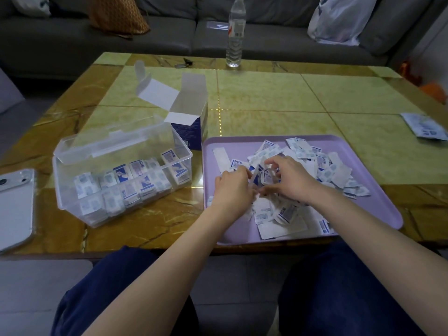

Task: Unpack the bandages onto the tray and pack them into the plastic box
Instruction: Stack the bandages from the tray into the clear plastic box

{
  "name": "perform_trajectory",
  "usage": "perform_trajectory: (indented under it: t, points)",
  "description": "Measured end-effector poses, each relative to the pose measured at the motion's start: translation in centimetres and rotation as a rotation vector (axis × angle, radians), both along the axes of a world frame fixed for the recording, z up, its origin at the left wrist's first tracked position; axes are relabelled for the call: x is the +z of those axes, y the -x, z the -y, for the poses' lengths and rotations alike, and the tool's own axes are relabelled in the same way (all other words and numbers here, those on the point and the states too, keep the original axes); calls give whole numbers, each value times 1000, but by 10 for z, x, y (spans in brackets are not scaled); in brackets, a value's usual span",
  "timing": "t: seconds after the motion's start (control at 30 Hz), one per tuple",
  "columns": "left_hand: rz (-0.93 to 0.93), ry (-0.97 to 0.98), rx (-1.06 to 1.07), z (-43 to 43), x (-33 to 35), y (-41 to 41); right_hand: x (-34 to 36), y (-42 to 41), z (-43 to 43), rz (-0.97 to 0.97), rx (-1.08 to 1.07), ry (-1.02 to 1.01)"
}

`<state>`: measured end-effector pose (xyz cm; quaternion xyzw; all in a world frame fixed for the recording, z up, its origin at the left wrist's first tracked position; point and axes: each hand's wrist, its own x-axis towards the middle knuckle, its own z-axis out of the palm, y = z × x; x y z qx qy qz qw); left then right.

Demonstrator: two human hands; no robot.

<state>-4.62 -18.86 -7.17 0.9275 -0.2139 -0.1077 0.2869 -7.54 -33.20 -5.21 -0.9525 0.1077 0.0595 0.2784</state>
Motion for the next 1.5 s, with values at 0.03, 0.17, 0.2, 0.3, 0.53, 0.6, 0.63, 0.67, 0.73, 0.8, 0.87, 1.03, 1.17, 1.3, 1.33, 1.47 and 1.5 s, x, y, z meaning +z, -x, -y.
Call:
perform_trajectory:
  t: [0.03,0.17,0.2,0.3,0.53,0.6,0.63,0.67,0.73,0.8,0.87,1.03,1.17,1.3,1.33,1.47,1.5]
  points:
    - [23,-28,-3,-2,1,-2,0,0,1,-8,6,11]
    - [121,-137,-37,-7,3,-5,-3,-2,2,-40,14,59]
    - [120,-136,-42,-7,3,-4,-3,-3,2,-46,14,59]
    - [83,-88,-43,-6,3,-3,1,-5,2,-69,25,69]
    - [-2,75,9,-10,6,-9,9,1,11,-39,28,57]
    - [-9,102,24,-10,8,-10,8,-1,15,10,4,22]
    - [-4,119,33,-11,9,-11,9,-2,15,46,-13,-4]
    - [6,140,43,-12,10,-12,9,-4,16,83,-31,-29]
    - [29,180,66,-14,12,-14,11,-7,13,171,-44,-67]
    - [42,205,81,-15,14,-16,16,-8,6,251,-32,-89]
    - [45,225,79,-15,17,-15,19,-9,-2,298,-5,-119]
    - [11,269,17,-15,24,-8,19,-12,-23,372,116,-189]
    - [61,250,39,-18,23,-10,19,-11,-31,435,176,-135]
    - [96,300,86,-22,23,-13,13,-10,-33,461,154,-122]
    - [114,314,101,-23,24,-13,11,-10,-33,448,118,-99]
    - [150,406,177,-26,26,-14,4,-8,-29,286,-19,-124]
    - [146,423,187,-27,27,-13,3,-8,-29,262,-27,-145]
